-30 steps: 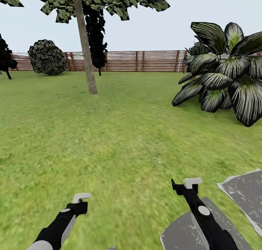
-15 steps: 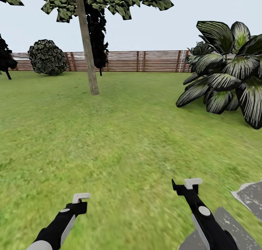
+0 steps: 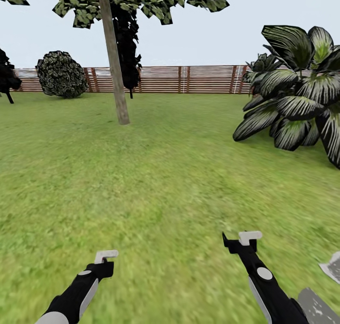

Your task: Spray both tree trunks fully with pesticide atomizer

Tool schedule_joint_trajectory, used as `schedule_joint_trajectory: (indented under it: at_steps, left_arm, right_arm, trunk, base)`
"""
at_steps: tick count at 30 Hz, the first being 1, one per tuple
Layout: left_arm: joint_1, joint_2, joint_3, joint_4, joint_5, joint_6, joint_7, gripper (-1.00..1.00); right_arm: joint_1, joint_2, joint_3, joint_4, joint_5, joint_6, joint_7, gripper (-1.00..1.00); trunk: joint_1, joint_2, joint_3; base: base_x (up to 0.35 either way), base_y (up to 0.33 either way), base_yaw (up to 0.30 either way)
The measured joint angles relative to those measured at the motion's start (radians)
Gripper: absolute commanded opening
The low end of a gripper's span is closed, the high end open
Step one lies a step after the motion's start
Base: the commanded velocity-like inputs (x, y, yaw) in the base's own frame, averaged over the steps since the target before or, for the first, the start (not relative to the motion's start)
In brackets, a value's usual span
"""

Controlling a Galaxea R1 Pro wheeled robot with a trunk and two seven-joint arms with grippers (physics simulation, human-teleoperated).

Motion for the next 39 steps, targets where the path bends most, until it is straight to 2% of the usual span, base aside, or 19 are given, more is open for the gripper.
schedule_joint_trajectory:
  at_steps: [39]
  left_arm:
    - [0.000, 0.000, 0.001, 0.000, 0.001, 0.003, -0.001, -1.00]
  right_arm:
    - [0.001, 0.000, 0.000, 0.003, 0.002, -0.001, 0.002, 1.00]
  trunk:
    - [0.000, 0.000, 0.000]
  base:
    - [0.308, 0.125, 0.000]
